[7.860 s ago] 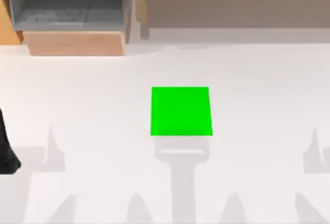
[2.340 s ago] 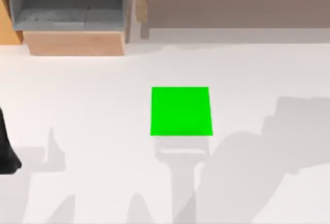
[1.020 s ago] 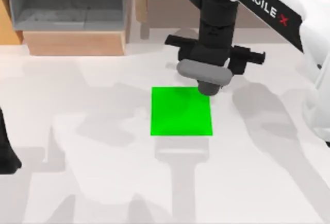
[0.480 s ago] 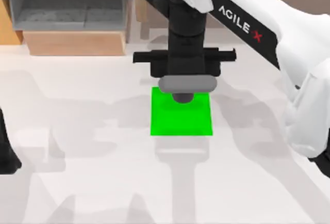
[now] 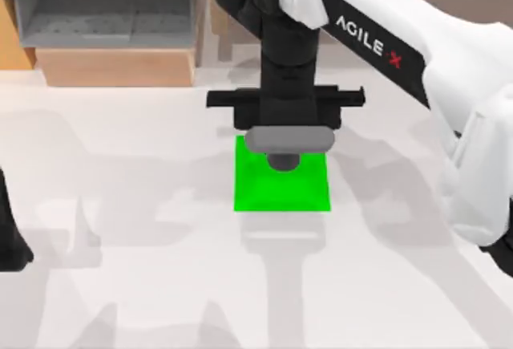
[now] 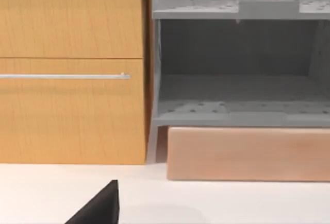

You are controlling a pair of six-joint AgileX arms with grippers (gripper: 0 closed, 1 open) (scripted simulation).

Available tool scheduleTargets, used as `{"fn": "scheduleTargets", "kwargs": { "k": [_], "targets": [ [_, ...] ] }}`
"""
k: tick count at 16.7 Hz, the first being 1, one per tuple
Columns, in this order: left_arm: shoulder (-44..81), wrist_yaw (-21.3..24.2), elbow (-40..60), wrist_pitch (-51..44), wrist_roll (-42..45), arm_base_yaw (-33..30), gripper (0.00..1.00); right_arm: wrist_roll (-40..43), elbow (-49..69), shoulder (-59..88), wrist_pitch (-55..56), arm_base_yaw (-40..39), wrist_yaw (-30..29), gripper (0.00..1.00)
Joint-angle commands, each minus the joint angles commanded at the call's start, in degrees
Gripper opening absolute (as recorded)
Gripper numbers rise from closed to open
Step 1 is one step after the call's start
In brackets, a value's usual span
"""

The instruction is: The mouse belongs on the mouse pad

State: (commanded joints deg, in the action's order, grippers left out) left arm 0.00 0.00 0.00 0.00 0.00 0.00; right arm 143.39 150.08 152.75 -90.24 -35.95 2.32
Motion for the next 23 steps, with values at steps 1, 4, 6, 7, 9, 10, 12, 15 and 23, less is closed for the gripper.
{"fn": "scheduleTargets", "kwargs": {
  "k": [1,4,6,7,9,10,12,15,23],
  "targets": [
    [0.0,0.0,0.0,0.0,0.0,0.0,1.00,-0.1,-1.1,-0.1,0.5,-0.2,0.5,0.00],
    [0.0,0.0,0.0,0.0,0.0,0.0,1.00,-0.3,-4.9,-0.8,2.3,-0.8,2.1,0.00],
    [0.0,0.0,0.0,0.0,0.0,0.0,1.00,-0.2,-7.3,-1.7,4.1,-0.8,2.6,0.00],
    [0.0,0.0,0.0,0.0,0.0,0.0,1.00,0.0,-8.4,-2.2,5.1,-0.7,2.6,0.00],
    [0.0,0.0,0.0,0.0,0.0,0.0,1.00,0.3,-10.3,-3.2,7.3,-0.4,1.9,0.00],
    [0.0,0.0,0.0,0.0,0.0,0.0,1.00,0.4,-11.0,-3.6,8.4,-0.2,1.3,0.00],
    [0.0,0.0,0.0,0.0,0.0,0.0,1.00,0.6,-12.3,-4.0,10.5,-0.1,-0.2,0.00],
    [0.0,0.0,0.0,0.0,0.0,0.0,1.00,0.6,-13.5,-3.4,11.9,-0.1,-1.5,0.00],
    [0.0,0.0,0.0,0.0,0.0,0.0,1.00,0.6,-13.5,-3.4,11.9,-0.1,-1.5,0.38]
  ]
}}
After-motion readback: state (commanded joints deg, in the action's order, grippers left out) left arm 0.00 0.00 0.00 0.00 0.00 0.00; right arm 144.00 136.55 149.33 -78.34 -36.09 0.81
